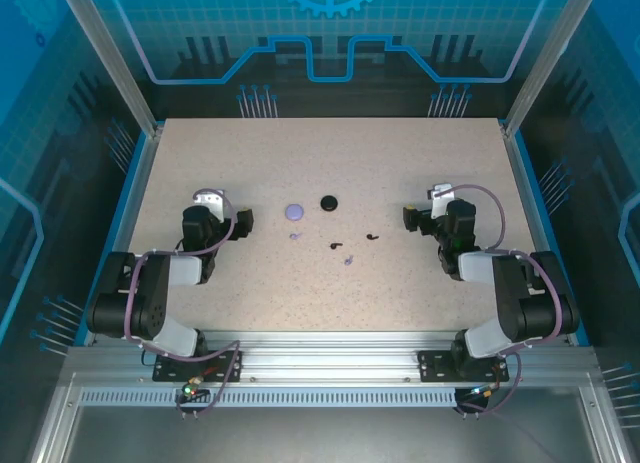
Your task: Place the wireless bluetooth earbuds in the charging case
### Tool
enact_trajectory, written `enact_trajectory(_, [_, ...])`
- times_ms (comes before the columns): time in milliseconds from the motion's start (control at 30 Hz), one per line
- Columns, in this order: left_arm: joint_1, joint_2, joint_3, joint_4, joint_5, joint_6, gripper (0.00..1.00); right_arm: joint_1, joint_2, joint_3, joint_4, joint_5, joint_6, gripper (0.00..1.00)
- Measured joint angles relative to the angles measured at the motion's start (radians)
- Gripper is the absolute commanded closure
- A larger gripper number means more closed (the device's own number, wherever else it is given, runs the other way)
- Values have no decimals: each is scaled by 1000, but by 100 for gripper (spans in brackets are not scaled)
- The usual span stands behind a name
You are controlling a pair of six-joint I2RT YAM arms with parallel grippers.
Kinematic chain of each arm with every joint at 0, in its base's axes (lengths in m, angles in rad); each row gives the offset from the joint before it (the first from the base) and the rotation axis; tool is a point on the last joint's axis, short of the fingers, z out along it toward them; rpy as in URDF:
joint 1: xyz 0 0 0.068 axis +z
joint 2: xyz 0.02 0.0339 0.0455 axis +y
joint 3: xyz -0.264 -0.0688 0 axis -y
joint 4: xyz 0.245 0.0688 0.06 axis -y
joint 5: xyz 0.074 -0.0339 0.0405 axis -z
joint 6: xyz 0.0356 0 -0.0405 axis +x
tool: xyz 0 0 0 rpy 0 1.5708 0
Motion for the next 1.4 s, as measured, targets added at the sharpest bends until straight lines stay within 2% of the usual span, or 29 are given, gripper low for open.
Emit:
enact_trajectory(933, [0, -1, 10, -18, 0, 0, 1, 0, -1, 2, -10, 4, 0, 0])
enact_trajectory(1067, [0, -44, 49, -115, 0, -2, 1, 0, -39, 64, -164, 31, 10, 0])
enact_trajectory(1167, [0, -109, 119, -262, -11, -34, 1, 0, -77, 142, -278, 42, 39, 0])
enact_trajectory(1300, [0, -146, 282, -484, -7, -131, 1, 1, -109, 238, -448, 33, 80, 0])
enact_trajectory(1400, [0, -115, 431, -665, 31, -210, 1, 1, -93, 365, -655, 6, 108, 0])
